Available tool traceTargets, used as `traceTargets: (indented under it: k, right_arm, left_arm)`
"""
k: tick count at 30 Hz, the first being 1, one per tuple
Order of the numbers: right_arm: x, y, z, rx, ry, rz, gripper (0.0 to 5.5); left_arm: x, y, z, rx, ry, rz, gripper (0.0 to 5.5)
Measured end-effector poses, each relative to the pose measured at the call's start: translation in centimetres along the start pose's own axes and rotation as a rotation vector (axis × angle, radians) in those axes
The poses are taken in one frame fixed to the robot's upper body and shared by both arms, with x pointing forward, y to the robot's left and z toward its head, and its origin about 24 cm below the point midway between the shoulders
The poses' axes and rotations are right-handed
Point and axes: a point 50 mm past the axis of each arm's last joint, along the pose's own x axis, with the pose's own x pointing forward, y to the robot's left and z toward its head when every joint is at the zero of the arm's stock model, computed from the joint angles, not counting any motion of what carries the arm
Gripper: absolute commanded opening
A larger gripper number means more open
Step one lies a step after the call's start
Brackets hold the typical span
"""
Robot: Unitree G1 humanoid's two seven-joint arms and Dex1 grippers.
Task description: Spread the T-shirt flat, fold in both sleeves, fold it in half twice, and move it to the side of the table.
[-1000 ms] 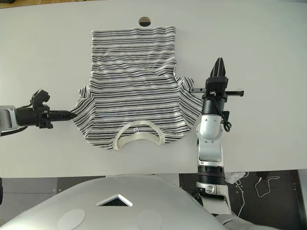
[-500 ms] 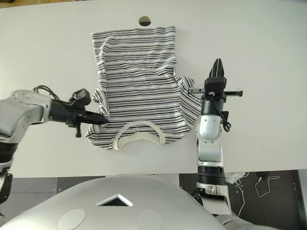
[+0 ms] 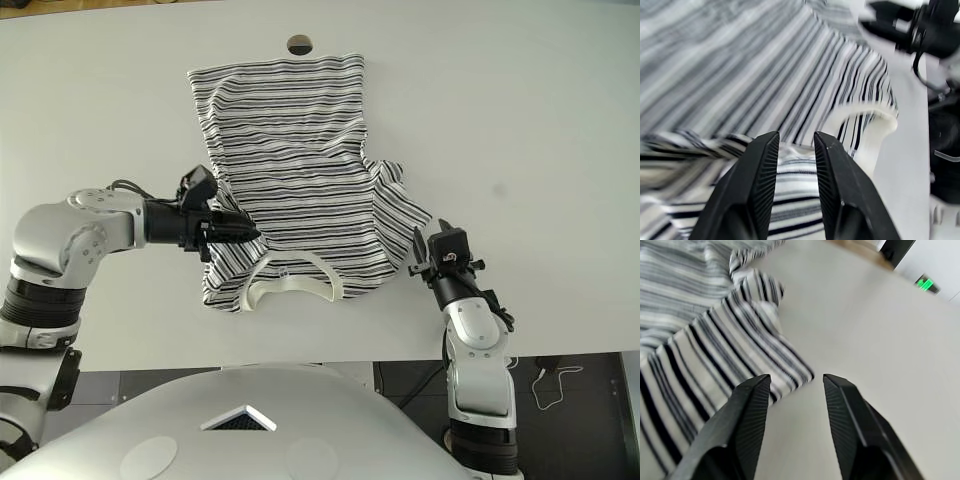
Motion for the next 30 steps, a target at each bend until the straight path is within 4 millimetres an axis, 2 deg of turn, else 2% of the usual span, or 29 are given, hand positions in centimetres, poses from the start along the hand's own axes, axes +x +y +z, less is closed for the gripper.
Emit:
traceTargets:
  k: [3, 10, 15, 17, 19, 24, 30]
  right_arm:
    - [0.0, -0.3, -0.5, 0.000, 0.035, 0.032, 2.05]
    - [2.2, -1.6, -0.3, 0.054, 0.028, 0.086, 2.05]
    - [2.6, -1.7, -0.3, 0.071, 0.027, 0.149, 1.17]
    - [2.3, -1.8, -0.3, 0.127, 0.030, 0.179, 0.70]
    - [2.0, -2.3, -0.2, 0.198, 0.032, 0.198, 0.55]
    - [2.2, -3.0, 0.2, 0.283, 0.038, 0.219, 0.55]
    - [2.6, -3.6, 0.9, 0.309, 0.024, 0.217, 1.57]
  left_arm:
    - [-0.9, -0.2, 0.5, -0.007, -0.078, 0.002, 1.28]
    - [-1.3, -0.9, -0.6, -0.043, -0.149, -0.009, 1.28]
    - [-1.1, -0.8, -1.0, -0.061, -0.177, 0.001, 1.28]
    - [-0.9, -0.7, -1.0, -0.064, -0.193, 0.006, 1.28]
    - [-0.8, -0.7, -1.1, -0.071, -0.203, 0.015, 1.28]
    - [-0.5, -0.5, -1.3, -0.090, -0.219, 0.022, 1.28]
    - [-0.2, -0.3, -1.4, -0.098, -0.241, 0.022, 1.28]
